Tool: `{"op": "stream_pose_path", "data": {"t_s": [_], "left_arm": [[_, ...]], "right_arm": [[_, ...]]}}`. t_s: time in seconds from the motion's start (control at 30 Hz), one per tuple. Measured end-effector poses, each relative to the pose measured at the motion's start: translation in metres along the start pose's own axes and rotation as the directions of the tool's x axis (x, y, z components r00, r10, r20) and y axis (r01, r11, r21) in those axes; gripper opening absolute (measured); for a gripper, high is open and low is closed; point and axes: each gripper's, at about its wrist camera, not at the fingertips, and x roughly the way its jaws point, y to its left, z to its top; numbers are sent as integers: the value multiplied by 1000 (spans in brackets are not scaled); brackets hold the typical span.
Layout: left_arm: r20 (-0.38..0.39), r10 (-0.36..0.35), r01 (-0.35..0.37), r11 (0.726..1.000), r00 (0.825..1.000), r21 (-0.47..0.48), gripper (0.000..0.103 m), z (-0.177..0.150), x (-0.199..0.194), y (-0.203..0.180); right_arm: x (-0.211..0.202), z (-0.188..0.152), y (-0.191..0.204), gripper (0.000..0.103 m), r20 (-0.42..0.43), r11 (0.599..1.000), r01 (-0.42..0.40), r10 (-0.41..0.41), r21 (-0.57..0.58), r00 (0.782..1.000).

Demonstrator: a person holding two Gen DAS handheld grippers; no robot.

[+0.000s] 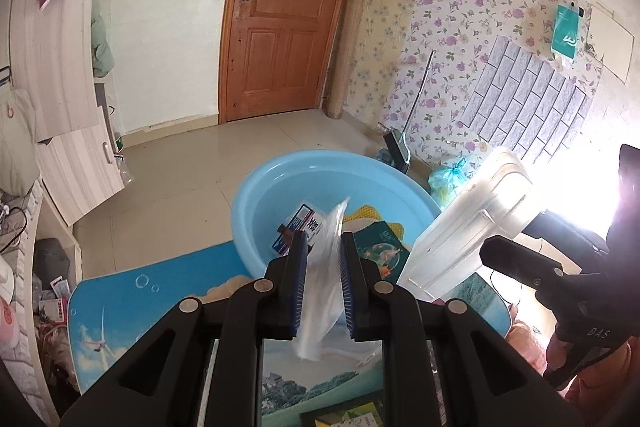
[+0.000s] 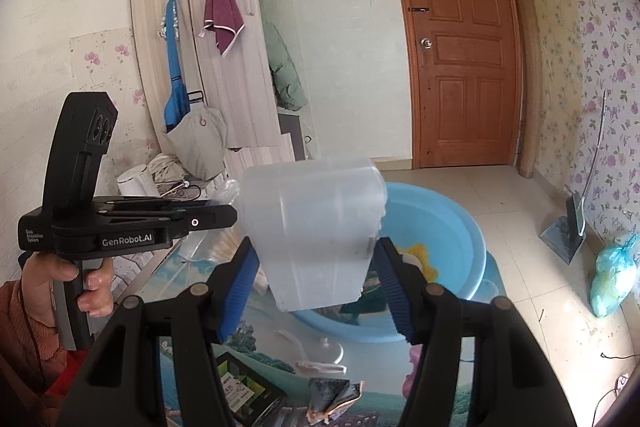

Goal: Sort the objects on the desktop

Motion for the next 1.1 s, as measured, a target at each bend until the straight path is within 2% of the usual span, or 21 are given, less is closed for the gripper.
{"op": "stream_pose_path", "data": {"t_s": [0.27,0.33,0.4,0.47,0.53,0.8,0.97,1.03,1.1], "left_arm": [[-51,-1,4,998,999,56,17,10,47,-14],[-71,-2,7,998,998,64,32,7,57,-14],[-85,-7,12,998,996,66,36,3,63,-14],[-89,-3,9,998,996,67,43,0,65,-13],[-89,-5,11,998,996,63,56,-3,64,-11],[-86,-1,5,999,996,48,68,-13,56,-3],[-78,8,-5,999,997,37,83,-22,45,1],[-68,18,-15,999,998,36,92,-25,39,0],[-59,27,-25,999,998,33,95,-30,32,1]], "right_arm": [[22,11,-26,58,-15,996,87,-87,24,996],[30,10,-29,58,-33,995,102,-101,22,994],[38,9,-32,57,-58,992,123,-121,18,991],[43,7,-35,51,-73,992,122,-120,21,990],[46,6,-35,51,-79,992,128,-126,15,989],[57,0,-26,51,-114,992,126,-126,-8,985],[56,-5,-13,51,-124,994,112,-113,-19,986],[54,-7,-9,51,-127,994,112,-114,-20,985],[50,-10,-5,51,-128,994,107,-108,-16,986]]}}
